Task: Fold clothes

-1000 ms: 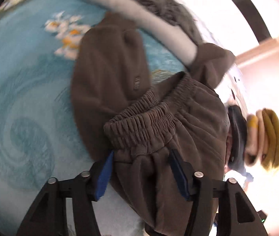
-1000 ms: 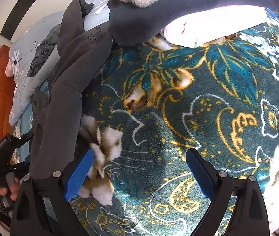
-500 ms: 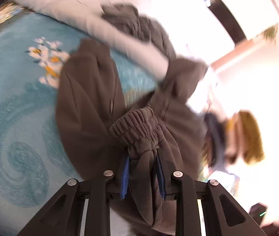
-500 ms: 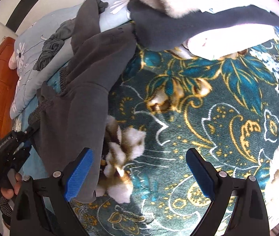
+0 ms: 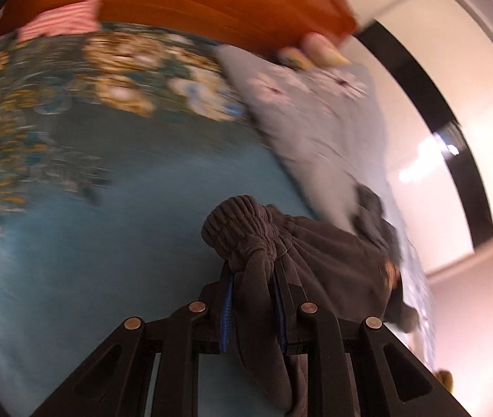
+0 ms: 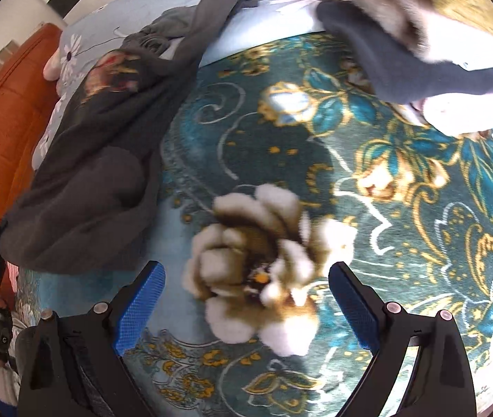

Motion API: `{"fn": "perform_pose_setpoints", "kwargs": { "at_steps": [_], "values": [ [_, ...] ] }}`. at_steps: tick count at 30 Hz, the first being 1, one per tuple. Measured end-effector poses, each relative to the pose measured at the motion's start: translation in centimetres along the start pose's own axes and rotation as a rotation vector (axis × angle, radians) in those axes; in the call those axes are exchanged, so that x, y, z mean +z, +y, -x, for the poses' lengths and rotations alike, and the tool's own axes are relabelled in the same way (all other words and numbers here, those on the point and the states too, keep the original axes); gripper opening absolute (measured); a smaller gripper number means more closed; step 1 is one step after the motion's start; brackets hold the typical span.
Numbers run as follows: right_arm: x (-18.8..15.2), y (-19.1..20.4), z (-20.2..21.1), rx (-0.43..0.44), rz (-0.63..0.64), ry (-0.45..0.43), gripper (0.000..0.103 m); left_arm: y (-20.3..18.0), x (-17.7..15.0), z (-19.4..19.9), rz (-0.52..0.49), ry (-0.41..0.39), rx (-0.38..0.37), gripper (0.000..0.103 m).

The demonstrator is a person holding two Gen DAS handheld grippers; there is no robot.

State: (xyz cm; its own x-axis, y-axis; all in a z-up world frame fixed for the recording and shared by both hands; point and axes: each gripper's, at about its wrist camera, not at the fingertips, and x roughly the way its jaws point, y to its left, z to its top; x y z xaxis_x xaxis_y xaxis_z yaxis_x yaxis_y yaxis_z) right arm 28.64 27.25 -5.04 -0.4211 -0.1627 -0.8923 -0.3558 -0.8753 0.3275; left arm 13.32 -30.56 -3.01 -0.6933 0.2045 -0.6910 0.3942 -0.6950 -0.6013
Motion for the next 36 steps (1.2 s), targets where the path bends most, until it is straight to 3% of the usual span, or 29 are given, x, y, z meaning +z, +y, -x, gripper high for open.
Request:
{"fn": "perform_pose_setpoints", "kwargs": {
  "at_steps": [5, 9, 17, 23, 25, 30, 33, 36],
  "values": [
    [0.2, 3.9, -1.3, 0.040, 0.053, 0.018, 0.096, 6.4, -1.2, -0.9, 0.093, 0.032, 0.086, 0.021],
    [0.9, 6.8, -2.3, 0.087, 0.079, 0.027, 0.096, 7.3, -3.6, -2.7, 0.073, 0.089, 0.115, 0.021],
    [3.4, 11.8, -5.0, 0.211, 0.091, 0.065, 0.095, 9.0, -5.9, -3.4, 0.135, 0.105, 0.059, 0.023],
    [4.6, 12.9, -8.4, 0.293, 0.003, 0.138, 0.094, 9.2, -5.8, -3.6, 0.152, 0.114, 0.049, 0.024],
    [5.1, 12.9, -9.4, 0.304, -0.043, 0.147, 0.091, 9.2, -5.9, -3.6, 0.151, 0.118, 0.052, 0.025],
    [6.8, 12.8, -12.4, 0.267, -0.111, 0.173, 0.063, 9.5, -5.8, -3.7, 0.170, 0.136, 0.039, 0.026],
    [7.9, 13.6, -14.1, 0.227, -0.073, 0.223, 0.059, 9.4, -5.6, -3.7, 0.168, 0.145, 0.032, 0.026],
    [8.5, 14.2, -15.6, 0.241, -0.116, 0.251, 0.050, 9.4, -5.7, -3.8, 0.161, 0.149, 0.035, 0.027]
  ]
}}
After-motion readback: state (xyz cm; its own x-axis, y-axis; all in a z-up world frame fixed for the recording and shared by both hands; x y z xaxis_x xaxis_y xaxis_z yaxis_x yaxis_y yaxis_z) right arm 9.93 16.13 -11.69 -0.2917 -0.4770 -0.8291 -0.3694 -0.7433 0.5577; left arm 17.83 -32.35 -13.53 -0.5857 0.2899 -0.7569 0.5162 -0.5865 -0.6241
